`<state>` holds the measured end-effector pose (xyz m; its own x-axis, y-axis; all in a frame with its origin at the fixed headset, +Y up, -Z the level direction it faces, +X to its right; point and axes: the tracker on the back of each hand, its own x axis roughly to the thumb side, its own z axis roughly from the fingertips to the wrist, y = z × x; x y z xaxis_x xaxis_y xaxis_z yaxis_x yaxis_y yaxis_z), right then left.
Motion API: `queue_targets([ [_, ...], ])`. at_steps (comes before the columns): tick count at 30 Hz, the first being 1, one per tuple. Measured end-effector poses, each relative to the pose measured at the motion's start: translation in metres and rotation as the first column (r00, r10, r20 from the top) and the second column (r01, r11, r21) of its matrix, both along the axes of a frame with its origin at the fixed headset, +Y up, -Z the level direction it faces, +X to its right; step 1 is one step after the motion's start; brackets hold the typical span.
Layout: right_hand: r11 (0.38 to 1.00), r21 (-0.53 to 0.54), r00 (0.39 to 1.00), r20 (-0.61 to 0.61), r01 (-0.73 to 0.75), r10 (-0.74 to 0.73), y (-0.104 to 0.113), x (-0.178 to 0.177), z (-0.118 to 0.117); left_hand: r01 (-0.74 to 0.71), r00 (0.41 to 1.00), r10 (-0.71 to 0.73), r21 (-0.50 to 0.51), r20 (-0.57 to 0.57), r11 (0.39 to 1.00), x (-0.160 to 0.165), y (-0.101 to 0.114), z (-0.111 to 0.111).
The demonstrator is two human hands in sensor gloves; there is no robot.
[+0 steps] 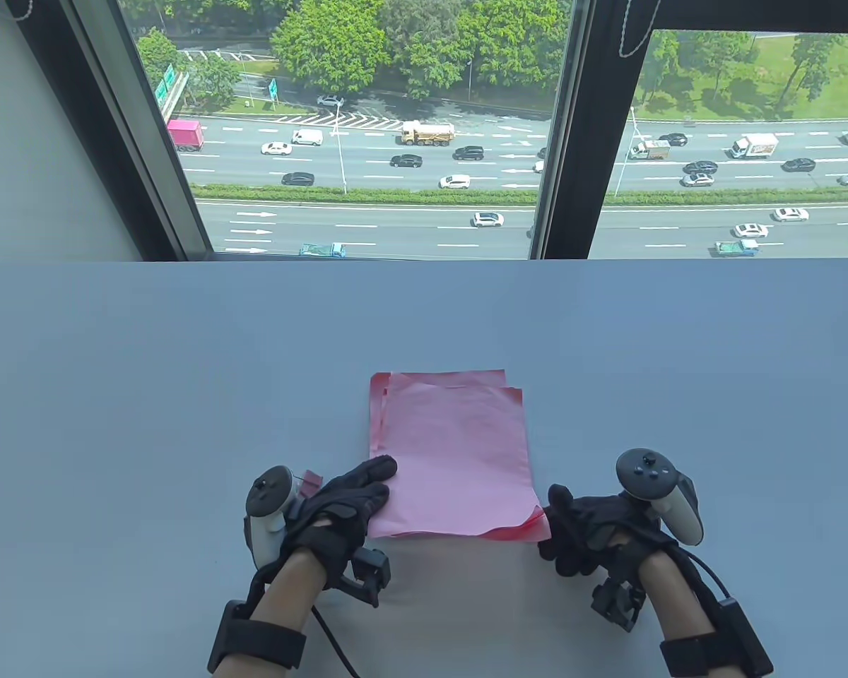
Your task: Clip paper with binder clip (Left hand to clip)
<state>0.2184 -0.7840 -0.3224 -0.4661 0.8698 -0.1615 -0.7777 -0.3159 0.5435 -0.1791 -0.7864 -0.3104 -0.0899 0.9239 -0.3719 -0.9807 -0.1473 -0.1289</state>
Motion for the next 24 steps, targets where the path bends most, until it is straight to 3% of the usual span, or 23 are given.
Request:
queue_targets([
  [6, 0.985, -0.076, 0.988, 0.019, 0.155, -0.154, -0.008, -0.002, -0.001, -0.036, 0.993, 0.037, -0.006, 0.11, 0.999, 0.004, 0.001, -0.001],
  [13, 0.967, -0.019, 0.959, 0.137, 0.253, -0.248, -0.008, 0.006, -0.005, 0.067, 0.93, -0.077, 0.04, 0.359, 0.997, 0.018, 0.002, -0.002],
  [24, 0.978, 0.036, 0.967, 0.149, 0.205, -0.208, -0.006, 0.004, -0.009, 0.253, 0.824, -0.293, 0.148, 0.484, 0.956, 0.028, 0.004, -0.003],
])
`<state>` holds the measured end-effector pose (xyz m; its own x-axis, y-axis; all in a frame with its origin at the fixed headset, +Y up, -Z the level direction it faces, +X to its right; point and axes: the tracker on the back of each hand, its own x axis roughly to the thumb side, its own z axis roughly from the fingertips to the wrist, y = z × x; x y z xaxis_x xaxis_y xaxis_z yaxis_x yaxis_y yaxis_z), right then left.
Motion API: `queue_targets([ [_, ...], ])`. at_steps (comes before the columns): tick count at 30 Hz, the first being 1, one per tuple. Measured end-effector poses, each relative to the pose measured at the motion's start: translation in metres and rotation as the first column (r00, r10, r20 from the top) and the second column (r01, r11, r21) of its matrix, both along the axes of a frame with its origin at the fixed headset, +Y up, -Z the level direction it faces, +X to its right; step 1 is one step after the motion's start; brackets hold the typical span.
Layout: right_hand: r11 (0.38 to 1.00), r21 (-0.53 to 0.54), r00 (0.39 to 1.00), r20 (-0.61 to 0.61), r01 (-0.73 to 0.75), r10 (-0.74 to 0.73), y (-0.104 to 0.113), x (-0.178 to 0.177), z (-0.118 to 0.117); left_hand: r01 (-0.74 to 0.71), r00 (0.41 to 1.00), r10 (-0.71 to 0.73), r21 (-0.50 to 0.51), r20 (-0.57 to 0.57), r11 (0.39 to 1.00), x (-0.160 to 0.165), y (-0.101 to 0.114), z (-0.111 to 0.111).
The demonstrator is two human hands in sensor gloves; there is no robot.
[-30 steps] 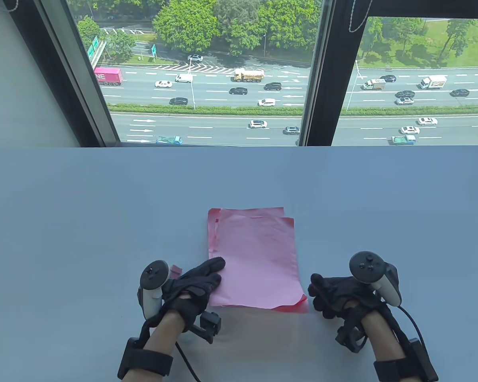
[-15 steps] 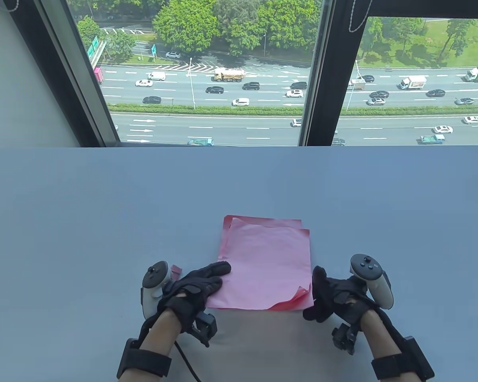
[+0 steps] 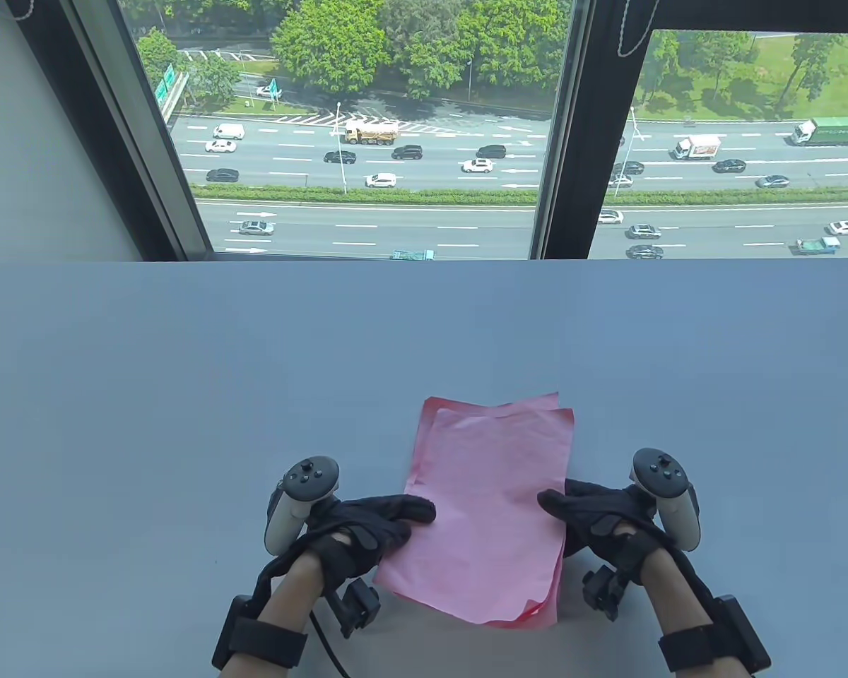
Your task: Clip paper with binder clip (Left hand to clip)
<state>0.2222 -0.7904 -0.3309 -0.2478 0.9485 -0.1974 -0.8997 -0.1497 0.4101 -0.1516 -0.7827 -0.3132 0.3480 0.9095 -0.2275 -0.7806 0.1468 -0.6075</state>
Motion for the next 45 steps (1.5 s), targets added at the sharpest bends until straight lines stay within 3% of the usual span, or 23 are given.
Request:
queue_targets([
  [5, 0.998, 0.044, 0.997, 0.068, -0.049, 0.046, 0.002, 0.003, -0.001, 0.044, 0.999, -0.044, 0.007, -0.027, 0.999, 0.0, -0.002, 0.001],
  [16, 0.975, 0.216, 0.989, 0.147, -0.047, 0.015, 0.02, 0.005, 0.002, 0.183, 0.967, -0.149, 0.159, -0.207, 0.97, -0.013, 0.012, 0.001],
  [25, 0.944, 0.327, 0.996, 0.07, 0.033, -0.059, 0.037, 0.003, 0.007, 0.191, 0.963, -0.144, 0.204, -0.226, 0.96, -0.013, 0.013, 0.001],
  [30, 0.936, 0.34, 0.995, 0.007, 0.096, -0.104, 0.043, -0.003, 0.01, 0.104, 0.97, -0.032, 0.293, -0.239, 0.951, -0.01, 0.015, -0.001],
  [35, 0.919, 0.378, 0.993, -0.011, 0.111, -0.115, 0.05, -0.008, 0.014, 0.147, 0.946, 0.028, 0.504, -0.324, 0.851, -0.008, 0.031, 0.004],
  [39, 0.887, 0.45, 0.994, 0.001, 0.101, -0.113, 0.06, -0.011, 0.019, 0.018, 0.933, 0.211, 0.624, -0.291, 0.781, -0.005, 0.048, 0.01],
  [45, 0.759, 0.649, 0.986, 0.085, 0.055, -0.144, 0.087, -0.015, 0.033, 0.056, 0.936, 0.267, 0.844, -0.23, 0.533, 0.0, 0.089, 0.033],
])
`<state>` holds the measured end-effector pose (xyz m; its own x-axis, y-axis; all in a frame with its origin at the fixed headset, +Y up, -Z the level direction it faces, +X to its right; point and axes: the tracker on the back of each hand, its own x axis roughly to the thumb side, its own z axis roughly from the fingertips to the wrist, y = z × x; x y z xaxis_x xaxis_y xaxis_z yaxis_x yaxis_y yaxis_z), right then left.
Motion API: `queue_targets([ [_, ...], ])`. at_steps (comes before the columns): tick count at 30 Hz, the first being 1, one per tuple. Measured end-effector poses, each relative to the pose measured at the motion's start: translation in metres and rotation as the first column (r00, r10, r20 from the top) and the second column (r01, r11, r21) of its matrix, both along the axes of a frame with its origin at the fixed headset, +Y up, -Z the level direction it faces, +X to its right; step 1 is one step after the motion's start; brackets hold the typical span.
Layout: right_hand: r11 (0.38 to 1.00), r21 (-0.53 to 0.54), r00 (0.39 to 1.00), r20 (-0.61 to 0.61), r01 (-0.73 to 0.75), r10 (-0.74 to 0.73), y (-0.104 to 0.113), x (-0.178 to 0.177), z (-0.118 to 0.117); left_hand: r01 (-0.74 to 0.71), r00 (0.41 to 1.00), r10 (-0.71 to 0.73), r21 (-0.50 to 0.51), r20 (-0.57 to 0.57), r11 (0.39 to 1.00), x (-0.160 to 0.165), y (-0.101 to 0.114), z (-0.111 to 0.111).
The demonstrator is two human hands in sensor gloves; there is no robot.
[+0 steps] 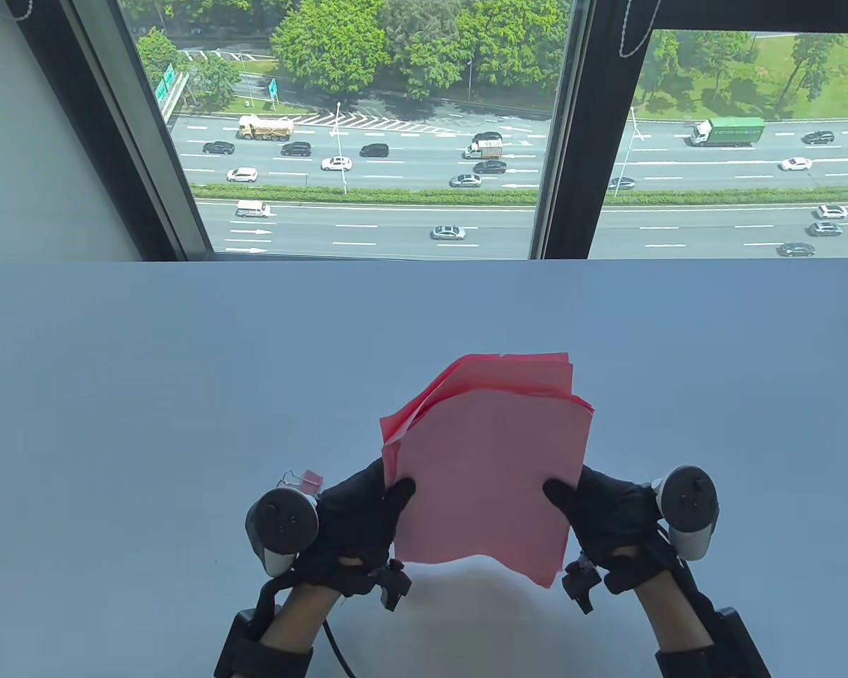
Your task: Clip paper with binder clip (Left hand to clip)
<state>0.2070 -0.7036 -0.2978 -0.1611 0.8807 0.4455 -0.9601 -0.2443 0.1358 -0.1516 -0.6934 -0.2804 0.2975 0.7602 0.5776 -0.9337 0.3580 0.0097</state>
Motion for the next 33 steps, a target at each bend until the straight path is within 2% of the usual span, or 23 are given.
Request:
queue_targets([
  [2, 0.999, 0.032, 0.999, 0.02, -0.027, 0.026, 0.003, -0.001, 0.003, 0.017, 1.0, -0.016, 0.029, -0.005, 0.999, 0.001, 0.004, 0.004],
  [5, 0.989, 0.016, 0.989, 0.033, -0.145, 0.144, -0.004, -0.003, 0.0, 0.114, 0.994, -0.114, -0.039, -0.002, 0.993, 0.003, -0.009, -0.001],
  [7, 0.982, 0.005, 0.981, 0.045, -0.19, 0.189, -0.01, -0.003, -0.002, 0.106, 0.994, -0.106, -0.062, 0.006, 0.992, 0.004, -0.017, -0.006],
  [9, 0.988, -0.002, 0.987, 0.033, -0.155, 0.155, -0.012, -0.002, -0.003, 0.055, 0.998, -0.054, -0.072, 0.013, 0.996, 0.004, -0.018, -0.006],
  [12, 0.989, 0.015, 0.989, 0.042, -0.146, 0.145, -0.009, -0.003, 0.0, 0.081, 0.997, -0.081, -0.063, 0.012, 0.995, 0.004, -0.015, -0.005],
  [15, 0.974, -0.019, 0.974, 0.016, -0.227, 0.227, -0.016, -0.007, -0.003, 0.123, 0.992, -0.12, -0.136, 0.03, 0.983, 0.005, -0.025, -0.01],
  [18, 0.978, -0.033, 0.979, 0.002, -0.204, 0.204, -0.019, -0.008, -0.004, 0.093, 0.995, -0.088, -0.167, 0.035, 0.982, 0.003, -0.027, -0.012],
  [22, 0.973, -0.051, 0.974, -0.001, -0.225, 0.225, -0.019, -0.008, -0.005, 0.127, 0.992, -0.117, -0.22, 0.055, 0.967, 0.003, -0.031, -0.014],
  [24, 0.975, -0.049, 0.976, -0.01, -0.218, 0.218, -0.02, -0.008, -0.005, 0.099, 0.994, -0.089, -0.198, 0.06, 0.975, 0.003, -0.03, -0.014],
  [27, 0.982, 0.019, 0.982, 0.03, -0.188, 0.187, -0.011, -0.008, 0.0, 0.076, 0.996, -0.07, -0.124, 0.048, 0.989, 0.005, -0.024, -0.009],
  [29, 0.98, 0.033, 0.98, 0.045, -0.195, 0.193, -0.009, -0.009, 0.001, 0.082, 0.996, -0.077, -0.114, 0.044, 0.99, 0.006, -0.022, -0.008],
  [30, 0.978, 0.023, 0.977, 0.043, -0.209, 0.208, -0.011, -0.009, 0.0, 0.093, 0.995, -0.088, -0.134, 0.043, 0.987, 0.006, -0.023, -0.009],
  [32, 0.953, -0.058, 0.955, -0.02, -0.297, 0.296, -0.021, -0.011, -0.004, 0.205, 0.978, -0.184, -0.297, 0.096, 0.933, 0.004, -0.035, -0.015],
  [33, 0.952, -0.052, 0.954, -0.015, -0.3, 0.3, -0.023, -0.011, -0.005, 0.206, 0.977, -0.179, -0.293, 0.117, 0.934, 0.003, -0.037, -0.015],
])
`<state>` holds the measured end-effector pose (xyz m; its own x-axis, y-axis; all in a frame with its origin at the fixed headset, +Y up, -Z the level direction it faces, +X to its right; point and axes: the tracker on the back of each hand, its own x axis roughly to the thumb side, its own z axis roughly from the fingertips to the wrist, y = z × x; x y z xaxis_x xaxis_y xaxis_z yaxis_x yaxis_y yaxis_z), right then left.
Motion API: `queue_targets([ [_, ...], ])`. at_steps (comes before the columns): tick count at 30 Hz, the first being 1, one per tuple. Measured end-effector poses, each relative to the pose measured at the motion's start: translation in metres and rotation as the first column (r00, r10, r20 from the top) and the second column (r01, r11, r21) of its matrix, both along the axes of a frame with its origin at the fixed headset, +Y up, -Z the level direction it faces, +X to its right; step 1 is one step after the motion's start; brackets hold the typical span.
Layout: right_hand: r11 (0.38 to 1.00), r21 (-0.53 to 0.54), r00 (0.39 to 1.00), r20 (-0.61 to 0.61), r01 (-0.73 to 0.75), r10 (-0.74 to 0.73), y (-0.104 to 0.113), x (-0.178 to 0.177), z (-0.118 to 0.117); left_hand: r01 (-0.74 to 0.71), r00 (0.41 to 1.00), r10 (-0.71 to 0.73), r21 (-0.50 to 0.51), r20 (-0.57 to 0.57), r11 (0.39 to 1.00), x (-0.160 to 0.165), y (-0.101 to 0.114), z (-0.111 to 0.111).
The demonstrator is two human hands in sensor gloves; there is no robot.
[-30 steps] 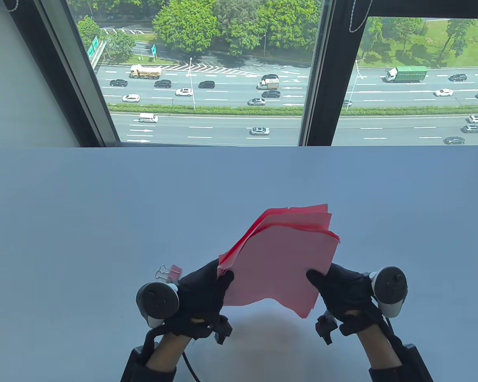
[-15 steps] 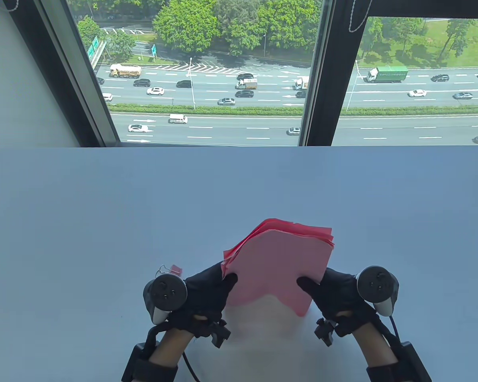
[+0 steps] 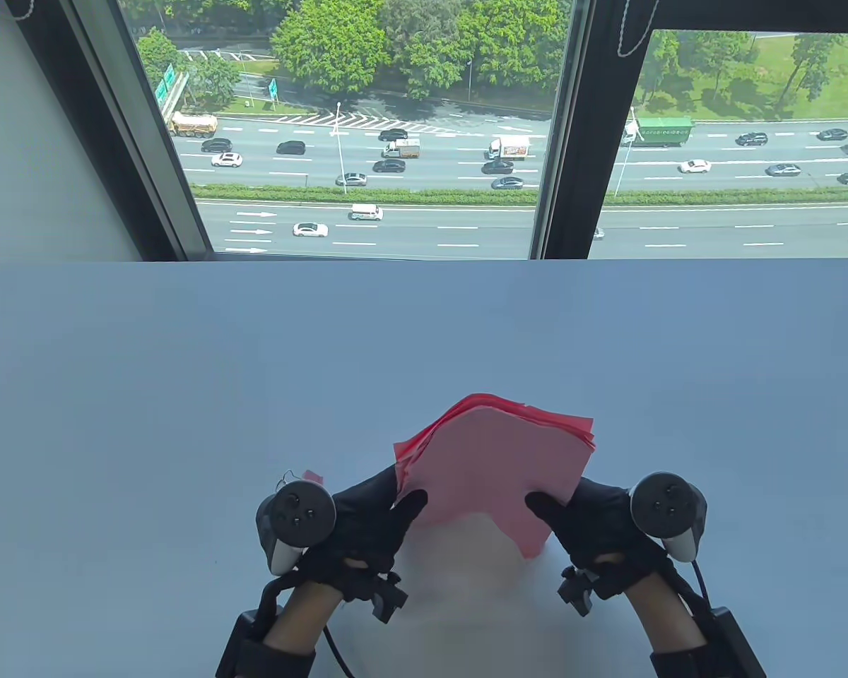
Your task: Clip paper with binder clip (Left hand to clip)
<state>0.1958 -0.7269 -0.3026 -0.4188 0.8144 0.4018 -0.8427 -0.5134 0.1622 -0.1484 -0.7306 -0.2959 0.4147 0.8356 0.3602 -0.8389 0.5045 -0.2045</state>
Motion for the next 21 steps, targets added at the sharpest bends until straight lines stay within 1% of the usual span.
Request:
queue_targets([
  [1, 1.0, 0.019, 1.0, 0.008, 0.017, -0.017, 0.001, -0.001, 0.0, -0.059, 0.998, 0.059, 0.044, -0.003, 0.997, 0.0, 0.0, -0.001],
  [2, 1.0, 0.025, 1.0, 0.007, 0.019, -0.02, 0.003, -0.002, 0.001, -0.084, 0.996, 0.084, 0.053, -0.007, 0.995, 0.001, 0.002, 0.001],
  [4, 0.997, 0.068, 0.999, 0.015, 0.034, -0.035, 0.01, -0.003, 0.006, -0.1, 0.995, 0.102, 0.117, -0.009, 0.988, 0.002, 0.009, 0.004],
  [5, 0.995, 0.082, 0.998, 0.02, 0.051, -0.052, 0.012, -0.004, 0.007, -0.094, 0.995, 0.097, 0.131, -0.016, 0.987, 0.002, 0.011, 0.004],
  [6, 0.995, 0.076, 0.998, 0.019, 0.057, -0.058, 0.011, -0.004, 0.006, -0.079, 0.996, 0.082, 0.117, -0.021, 0.99, 0.003, 0.01, 0.003],
  [7, 0.998, 0.052, 0.999, 0.013, 0.042, -0.043, 0.008, -0.005, 0.005, -0.045, 0.999, 0.047, 0.066, -0.02, 0.997, 0.003, 0.006, 0.002],
  [8, 1.0, 0.003, 1.0, -0.006, -0.009, 0.009, 0.003, -0.006, 0.002, -0.012, 1.0, 0.012, 0.016, -0.015, 1.0, 0.002, 0.002, 0.002],
  [9, 0.999, -0.013, 0.999, -0.017, -0.033, 0.032, 0.0, -0.006, 0.002, -0.023, 0.999, 0.024, 0.041, -0.024, 0.999, 0.002, 0.001, 0.002],
  [10, 1.0, 0.005, 1.0, -0.013, -0.022, 0.022, -0.001, -0.006, 0.001, -0.062, 0.997, 0.065, 0.075, -0.03, 0.995, 0.001, 0.001, 0.002],
  [12, 1.0, 0.018, 1.0, -0.012, 0.014, -0.014, 0.003, -0.007, 0.003, -0.11, 0.994, 0.112, 0.106, -0.009, 0.988, 0.002, 0.006, 0.003],
  [14, 0.999, 0.034, 0.999, -0.009, 0.032, -0.032, 0.007, -0.009, 0.005, -0.085, 0.996, 0.084, 0.1, 0.005, 0.991, 0.004, 0.008, 0.003],
  [15, 1.0, 0.022, 1.0, -0.009, 0.015, -0.015, 0.005, -0.01, 0.004, -0.021, 1.0, 0.021, 0.04, 0.014, 0.999, 0.005, 0.004, 0.001],
  [16, 1.0, 0.001, 1.0, -0.016, -0.015, 0.015, 0.002, -0.011, 0.003, 0.018, 0.999, -0.018, 0.006, 0.028, 1.0, 0.005, 0.001, 0.001],
  [17, 0.999, -0.018, 0.999, -0.029, -0.04, 0.039, -0.001, -0.011, 0.002, 0.024, 0.999, -0.024, 0.021, 0.03, 1.0, 0.005, -0.002, 0.0],
  [18, 1.0, -0.011, 0.999, -0.028, -0.022, 0.022, -0.002, -0.01, 0.002, 0.0, 1.0, -0.001, 0.04, 0.025, 0.999, 0.006, -0.003, 0.0],
  [19, 1.0, 0.005, 1.0, -0.02, 0.01, -0.01, 0.0, -0.01, 0.002, -0.038, 0.999, 0.037, 0.053, 0.024, 0.998, 0.007, -0.001, 0.002],
  [21, 0.999, 0.036, 1.0, -0.013, 0.012, -0.012, 0.005, -0.009, 0.005, -0.06, 0.998, 0.058, 0.086, 0.023, 0.995, 0.009, 0.002, 0.004],
])
